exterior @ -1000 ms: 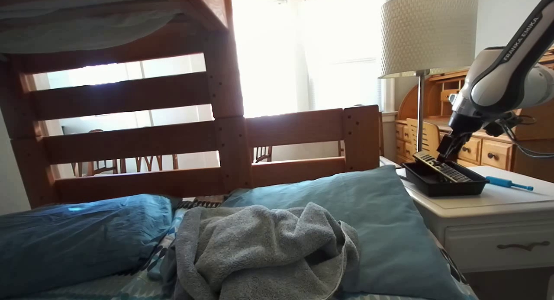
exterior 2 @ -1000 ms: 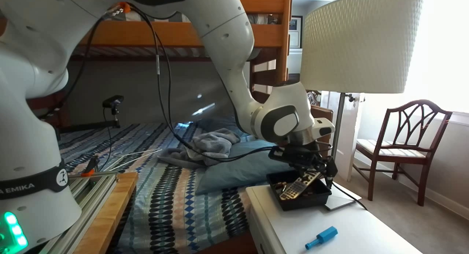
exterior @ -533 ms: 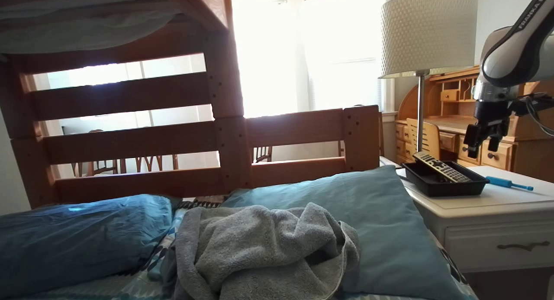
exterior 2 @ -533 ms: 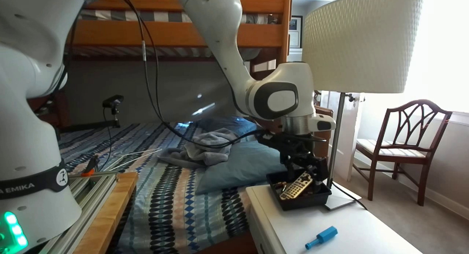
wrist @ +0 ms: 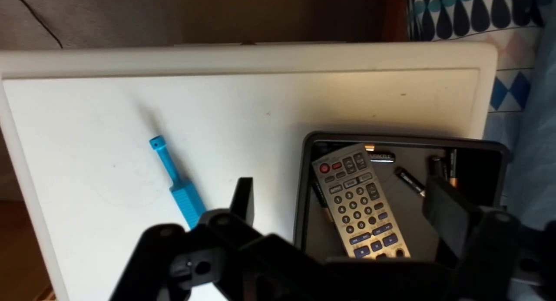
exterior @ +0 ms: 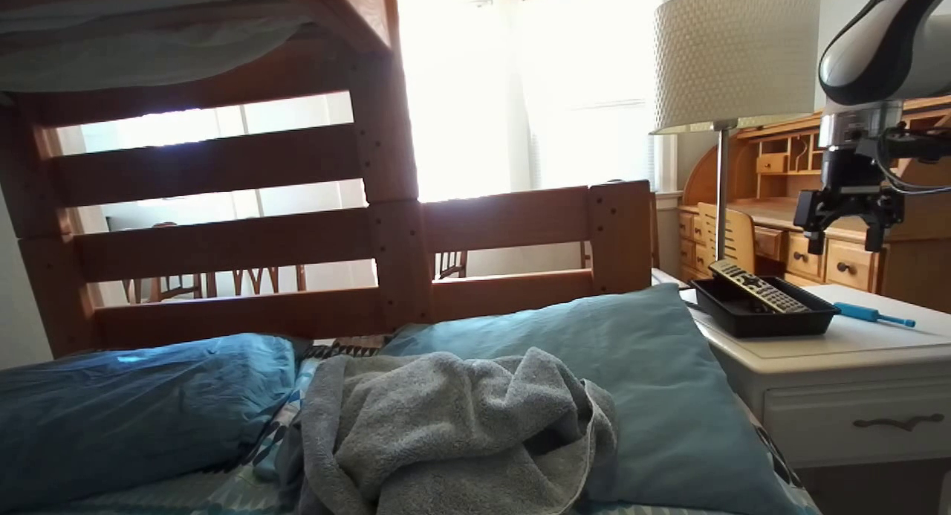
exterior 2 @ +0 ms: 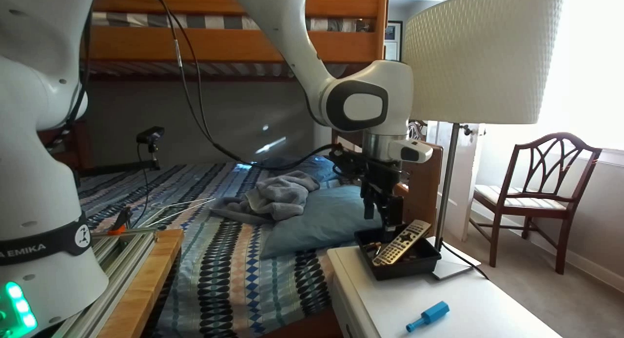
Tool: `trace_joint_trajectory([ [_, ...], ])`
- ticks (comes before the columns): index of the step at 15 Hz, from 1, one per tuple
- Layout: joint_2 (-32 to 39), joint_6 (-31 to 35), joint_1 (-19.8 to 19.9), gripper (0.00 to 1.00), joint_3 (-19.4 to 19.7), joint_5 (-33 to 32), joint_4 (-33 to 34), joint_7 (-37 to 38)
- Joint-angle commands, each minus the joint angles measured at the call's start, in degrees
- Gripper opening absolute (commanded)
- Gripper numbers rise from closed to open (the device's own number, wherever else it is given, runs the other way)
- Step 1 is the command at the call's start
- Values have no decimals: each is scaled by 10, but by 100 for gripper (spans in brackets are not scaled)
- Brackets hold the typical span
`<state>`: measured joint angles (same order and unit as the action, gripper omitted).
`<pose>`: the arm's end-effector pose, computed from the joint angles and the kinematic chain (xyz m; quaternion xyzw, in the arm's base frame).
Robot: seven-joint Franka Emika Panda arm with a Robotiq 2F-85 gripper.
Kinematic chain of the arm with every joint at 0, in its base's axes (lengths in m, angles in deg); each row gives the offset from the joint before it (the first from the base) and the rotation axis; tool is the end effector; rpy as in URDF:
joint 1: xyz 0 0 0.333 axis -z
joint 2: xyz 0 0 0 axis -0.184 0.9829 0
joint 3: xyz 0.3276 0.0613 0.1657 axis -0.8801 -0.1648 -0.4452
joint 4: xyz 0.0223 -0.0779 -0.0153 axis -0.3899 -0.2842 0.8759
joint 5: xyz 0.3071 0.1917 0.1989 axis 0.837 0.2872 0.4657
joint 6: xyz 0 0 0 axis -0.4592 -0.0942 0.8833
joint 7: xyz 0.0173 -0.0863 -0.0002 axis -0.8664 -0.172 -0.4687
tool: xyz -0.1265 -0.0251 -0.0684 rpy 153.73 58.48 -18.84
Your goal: Put the remote in the black bowl
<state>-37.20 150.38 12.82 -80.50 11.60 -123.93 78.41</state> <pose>0.6398 0.0023 0.2131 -0.9994 0.0327 -0.0069 0.0097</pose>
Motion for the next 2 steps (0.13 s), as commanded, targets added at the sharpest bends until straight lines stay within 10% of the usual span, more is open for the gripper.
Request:
trace_joint_trajectory([
  [1,-3,-2,-12,100,11,8,-2,4],
  [2,-5,-2,-13,100,12,8,-4,9],
])
